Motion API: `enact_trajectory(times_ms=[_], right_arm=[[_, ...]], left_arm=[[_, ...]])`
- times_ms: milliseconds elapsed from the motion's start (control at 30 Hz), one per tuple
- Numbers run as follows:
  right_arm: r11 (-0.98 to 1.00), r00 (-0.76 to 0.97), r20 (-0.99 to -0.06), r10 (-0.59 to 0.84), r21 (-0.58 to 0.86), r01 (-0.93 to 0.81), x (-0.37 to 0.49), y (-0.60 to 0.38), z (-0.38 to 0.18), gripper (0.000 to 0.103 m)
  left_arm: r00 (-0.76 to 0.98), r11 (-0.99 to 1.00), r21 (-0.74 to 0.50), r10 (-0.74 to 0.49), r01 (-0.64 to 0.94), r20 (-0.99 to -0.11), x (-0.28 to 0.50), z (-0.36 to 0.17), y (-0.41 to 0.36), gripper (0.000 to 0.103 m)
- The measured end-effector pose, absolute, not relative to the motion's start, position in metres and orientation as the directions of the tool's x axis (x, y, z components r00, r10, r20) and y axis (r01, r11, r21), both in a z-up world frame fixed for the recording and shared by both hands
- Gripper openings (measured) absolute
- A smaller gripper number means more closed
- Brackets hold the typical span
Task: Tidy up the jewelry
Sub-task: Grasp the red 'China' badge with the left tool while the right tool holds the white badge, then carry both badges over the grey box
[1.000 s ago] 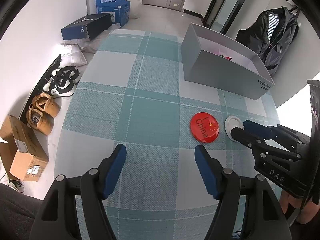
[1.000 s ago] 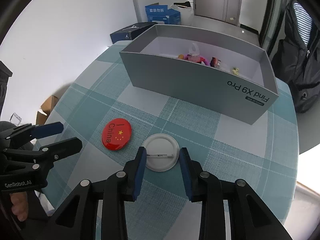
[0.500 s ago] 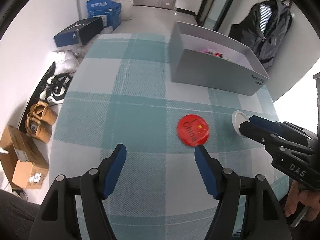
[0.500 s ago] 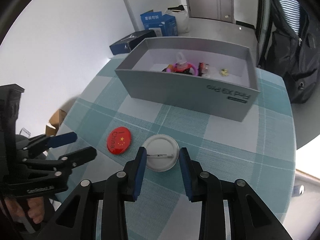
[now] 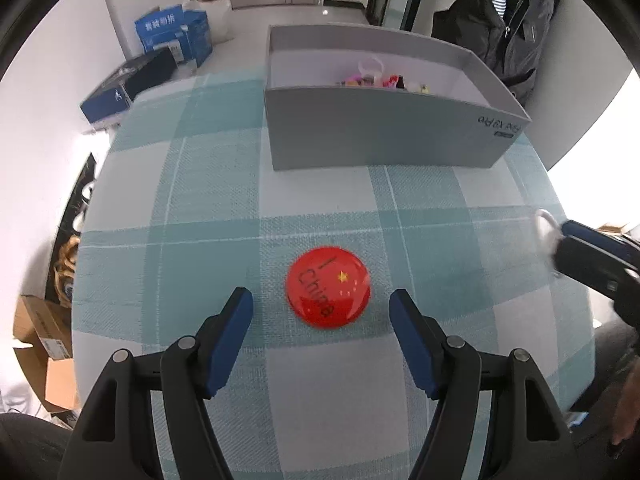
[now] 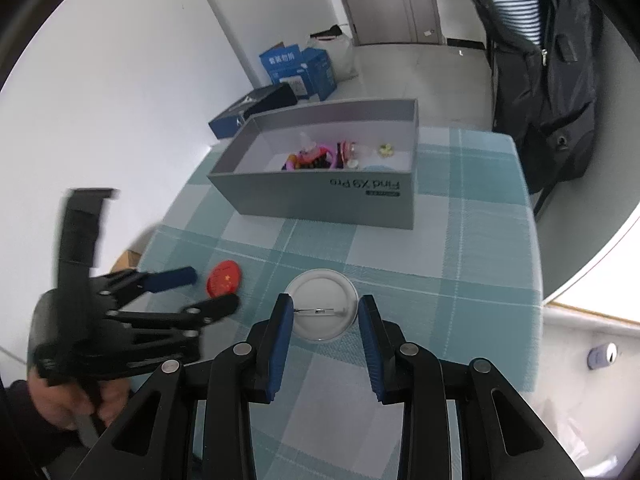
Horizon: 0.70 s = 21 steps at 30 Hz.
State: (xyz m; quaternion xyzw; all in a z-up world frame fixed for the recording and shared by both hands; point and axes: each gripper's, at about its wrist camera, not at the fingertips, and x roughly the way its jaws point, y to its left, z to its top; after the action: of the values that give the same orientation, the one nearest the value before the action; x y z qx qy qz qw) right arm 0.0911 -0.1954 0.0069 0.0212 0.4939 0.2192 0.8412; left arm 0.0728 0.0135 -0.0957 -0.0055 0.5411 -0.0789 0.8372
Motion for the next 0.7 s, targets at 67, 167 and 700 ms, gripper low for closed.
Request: enact_trajectory(times_ms=[67, 167, 700], right_arm=[[0.901, 0.425, -0.813, 0.398, 0.257, -0.35, 0.089, -0.198, 0.011, 0.032], [0.898, 0.428, -0.807, 0.408, 0.269, -0.349, 0.087, -0.2, 0.014, 0.032], [0.888, 0.432, -0.79, 0.435, 0.297, -0.351, 0.08, -0.208, 0.024, 0.032]], left_arm=[[0.403, 0.99, -0.075, -0.118, 0.121, -0.908, 0.073, -0.096, 0.013, 0.066], [0.41, 0.99, -0.075, -0.117, 0.119, -0.904, 0.071, -0.096, 0.012, 0.066], [0.406, 0.986, -0.104, -0.15, 0.133, -0.901, 0.072, -0.092, 0.009, 0.037]])
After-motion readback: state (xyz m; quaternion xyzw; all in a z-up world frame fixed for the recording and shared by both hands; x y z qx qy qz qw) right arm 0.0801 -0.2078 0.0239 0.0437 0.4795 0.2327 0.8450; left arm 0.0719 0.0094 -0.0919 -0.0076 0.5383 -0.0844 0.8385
